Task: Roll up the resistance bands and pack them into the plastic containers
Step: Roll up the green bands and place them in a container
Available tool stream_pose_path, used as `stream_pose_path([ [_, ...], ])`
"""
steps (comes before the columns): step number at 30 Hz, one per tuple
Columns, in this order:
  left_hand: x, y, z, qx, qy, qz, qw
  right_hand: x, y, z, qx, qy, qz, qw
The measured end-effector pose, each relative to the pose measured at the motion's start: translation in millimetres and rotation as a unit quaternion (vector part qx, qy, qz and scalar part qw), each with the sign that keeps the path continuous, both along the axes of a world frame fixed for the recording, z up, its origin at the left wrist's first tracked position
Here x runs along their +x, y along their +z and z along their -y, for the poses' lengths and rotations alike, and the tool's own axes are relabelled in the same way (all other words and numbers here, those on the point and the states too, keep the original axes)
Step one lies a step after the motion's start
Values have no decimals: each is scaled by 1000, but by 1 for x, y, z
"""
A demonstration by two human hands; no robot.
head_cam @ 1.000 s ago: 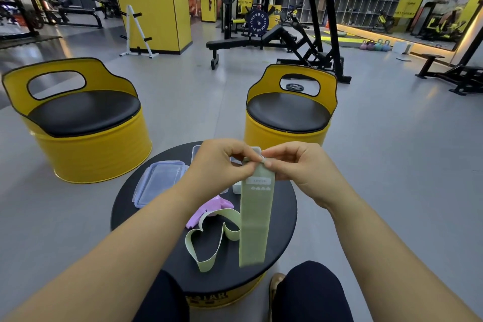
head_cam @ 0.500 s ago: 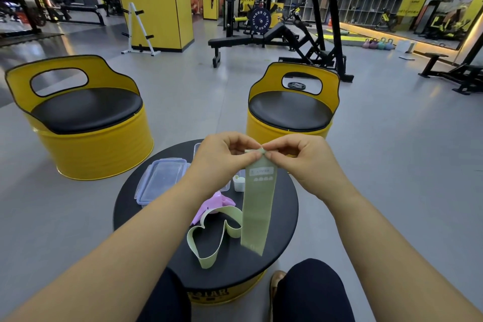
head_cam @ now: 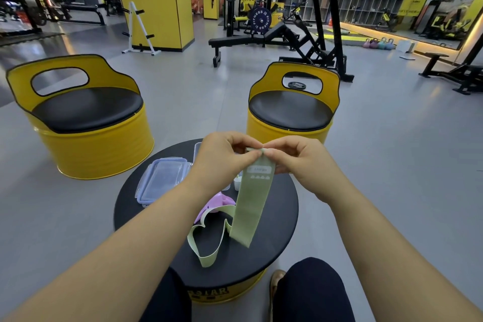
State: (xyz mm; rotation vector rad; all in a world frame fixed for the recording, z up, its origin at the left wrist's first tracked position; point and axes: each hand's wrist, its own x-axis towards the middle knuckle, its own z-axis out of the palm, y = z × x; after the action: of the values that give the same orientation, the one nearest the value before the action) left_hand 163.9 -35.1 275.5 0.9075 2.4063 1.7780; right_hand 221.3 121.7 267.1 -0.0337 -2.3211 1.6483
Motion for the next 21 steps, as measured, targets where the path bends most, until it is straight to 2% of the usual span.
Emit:
stream_pose_path([
  [8, 0, 1, 1, 19, -4, 12, 1000, 1, 2, 4, -36, -4, -40, 999],
  [14, 1, 4, 4, 62, -54, 114, 990, 4, 7, 3, -65, 21, -31, 997],
  [21, -2, 7, 9, 19, -74, 166, 983, 6, 8, 1, -49, 13, -18, 999],
])
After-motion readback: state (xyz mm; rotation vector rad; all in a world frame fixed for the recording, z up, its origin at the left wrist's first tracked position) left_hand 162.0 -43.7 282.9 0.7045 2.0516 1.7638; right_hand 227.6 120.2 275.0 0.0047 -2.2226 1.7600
